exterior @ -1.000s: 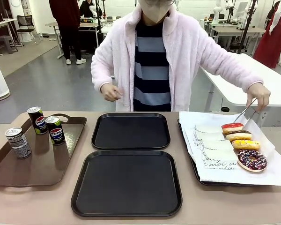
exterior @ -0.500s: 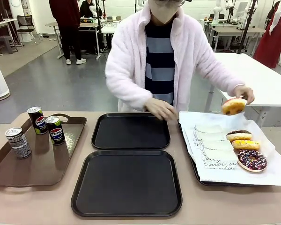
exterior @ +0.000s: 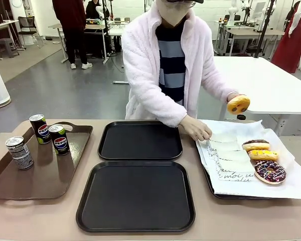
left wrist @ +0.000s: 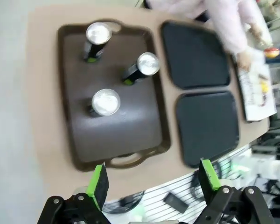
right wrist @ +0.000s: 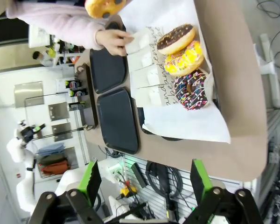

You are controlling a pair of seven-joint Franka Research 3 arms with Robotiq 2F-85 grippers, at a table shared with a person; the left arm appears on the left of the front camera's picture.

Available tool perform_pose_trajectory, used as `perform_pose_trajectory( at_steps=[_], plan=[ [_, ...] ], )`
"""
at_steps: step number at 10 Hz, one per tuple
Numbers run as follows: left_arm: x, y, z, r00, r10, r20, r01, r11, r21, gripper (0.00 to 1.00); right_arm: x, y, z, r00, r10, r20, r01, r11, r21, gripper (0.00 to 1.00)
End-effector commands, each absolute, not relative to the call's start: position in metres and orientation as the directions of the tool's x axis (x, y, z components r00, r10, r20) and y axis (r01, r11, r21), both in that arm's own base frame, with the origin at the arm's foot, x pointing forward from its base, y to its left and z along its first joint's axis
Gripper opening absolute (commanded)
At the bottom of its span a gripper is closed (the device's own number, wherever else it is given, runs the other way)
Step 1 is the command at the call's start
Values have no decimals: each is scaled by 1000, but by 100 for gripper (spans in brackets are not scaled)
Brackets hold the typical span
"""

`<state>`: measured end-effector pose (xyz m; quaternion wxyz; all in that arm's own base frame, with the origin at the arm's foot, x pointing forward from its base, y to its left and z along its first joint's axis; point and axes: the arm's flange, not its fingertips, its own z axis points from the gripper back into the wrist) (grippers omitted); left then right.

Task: Set up donuts and drinks on trays.
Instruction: Pick up one Pepsi coke and place it on the Flat Tray.

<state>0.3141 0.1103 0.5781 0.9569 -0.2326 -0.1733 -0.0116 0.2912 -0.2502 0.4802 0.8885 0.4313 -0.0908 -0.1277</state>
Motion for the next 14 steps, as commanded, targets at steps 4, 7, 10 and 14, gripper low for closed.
perform_pose_trajectory(
  at_steps=[4,7,10,14],
  plan=[
    [346,46,573,974,-222,56,224,973,-49,100,291,-249,480,953,-300,48,147,593,791,100],
    [376,17,531,975,-218,48,217,976,10,100,291,-249,480,953,-300,48,147,593,791,100],
    [406,7,480,972,-208,108,209,978,5,100,291,-249,480,953,-300,48,147,593,791,100],
    [415,11,464,969,-222,110,224,975,1,100,291,-249,480,953,-300,48,147,593,791,100]
  ],
)
